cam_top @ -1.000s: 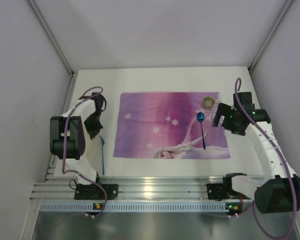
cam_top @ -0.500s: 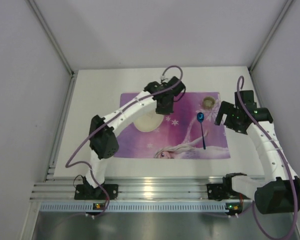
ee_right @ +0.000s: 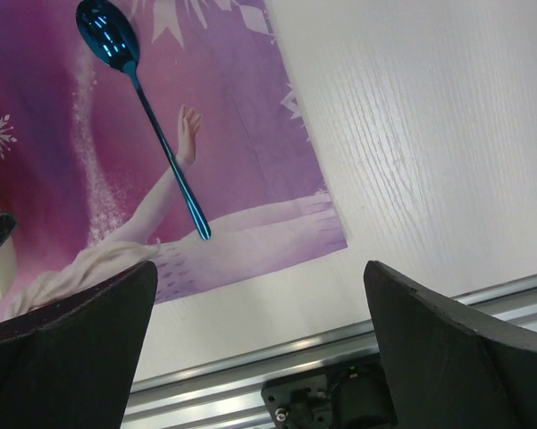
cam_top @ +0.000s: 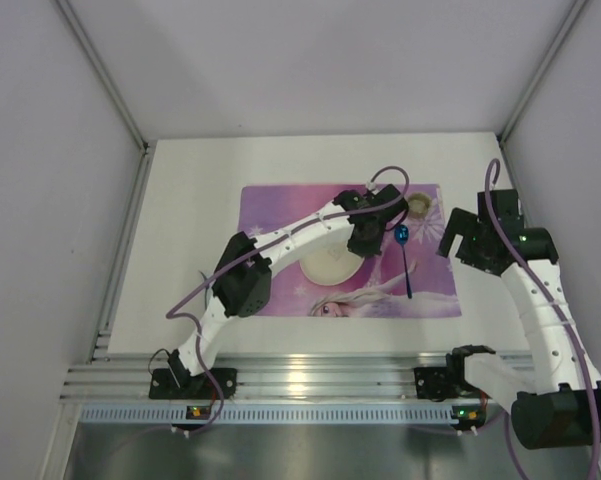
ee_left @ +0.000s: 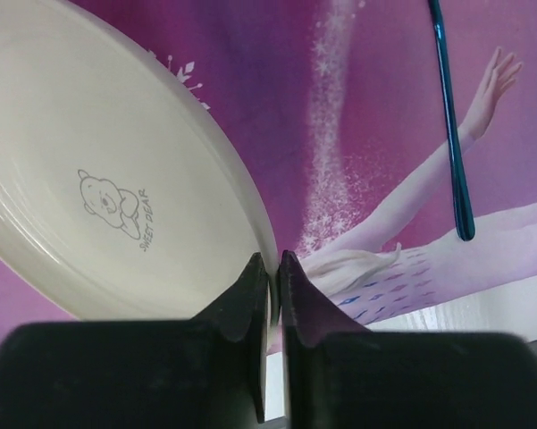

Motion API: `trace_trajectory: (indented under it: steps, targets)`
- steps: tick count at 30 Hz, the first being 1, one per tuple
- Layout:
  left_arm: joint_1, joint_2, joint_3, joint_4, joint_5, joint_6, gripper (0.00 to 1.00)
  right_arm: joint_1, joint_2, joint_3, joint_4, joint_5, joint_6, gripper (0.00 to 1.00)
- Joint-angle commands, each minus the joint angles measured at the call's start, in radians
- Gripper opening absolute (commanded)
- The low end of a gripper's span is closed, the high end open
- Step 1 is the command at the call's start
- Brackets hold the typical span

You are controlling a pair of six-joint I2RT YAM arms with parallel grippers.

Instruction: Set the dinner table for one person

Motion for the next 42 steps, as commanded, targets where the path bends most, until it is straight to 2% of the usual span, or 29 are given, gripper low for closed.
trace_trajectory:
  steps: [1,3,4,5,8,12,14,15,18,19,21,24,26,30,42]
  targets:
    - [-0.008,0.005,-0.009,0.177,0.136,0.009,0.17,0.011,-0.022,-0.006,-0.017,0.018,0.01,1.0]
    - [-0.008,0.019,-0.01,0.172,0.13,-0.003,0.38,0.011,-0.026,-0.009,-0.017,0.018,0.013,1.0]
    - [-0.008,0.019,-0.01,0.165,0.1,-0.009,0.53,0.011,-0.029,-0.011,-0.017,0.015,0.011,1.0]
    - [-0.008,0.008,-0.015,0.143,0.083,-0.015,0.6,0.011,-0.03,-0.012,-0.017,0.012,0.013,1.0]
    - [-0.007,-0.047,-0.07,0.134,0.029,-0.025,0.69,0.011,-0.036,-0.02,-0.016,0.009,0.014,1.0]
    - [0.048,-0.272,-0.194,0.136,-0.042,-0.048,0.75,0.011,-0.039,-0.035,-0.01,0.001,0.02,1.0]
    - [0.104,-0.355,-0.291,0.097,-0.066,-0.077,0.76,0.011,-0.042,-0.043,0.0,-0.01,0.022,1.0]
    - [0.18,-0.406,-0.332,0.074,-0.083,-0.086,0.76,0.011,-0.042,-0.046,0.004,-0.014,0.025,1.0]
    - [0.378,-0.594,-0.564,0.031,-0.105,-0.094,0.71,0.011,-0.038,-0.055,0.023,-0.036,0.031,1.0]
    - [0.43,-0.688,-0.696,0.052,-0.103,-0.078,0.71,0.011,-0.035,-0.058,0.03,-0.046,0.034,1.0]
    - [0.575,-0.754,-0.808,0.059,-0.097,-0.026,0.7,0.011,-0.029,-0.06,0.038,-0.056,0.036,1.0]
    - [0.717,-0.826,-0.984,0.039,-0.093,0.031,0.69,0.013,-0.015,-0.055,0.049,-0.063,0.033,1.0]
    - [0.792,-0.84,-1.044,0.05,-0.077,0.067,0.68,0.013,-0.001,-0.046,0.053,-0.065,0.031,1.0]
    - [0.86,-0.824,-1.132,0.079,-0.041,0.087,0.64,0.013,0.024,-0.027,0.055,-0.073,0.022,1.0]
    - [0.877,-0.65,-1.127,0.148,-0.037,0.129,0.56,0.013,0.045,-0.011,0.052,-0.054,0.011,1.0]
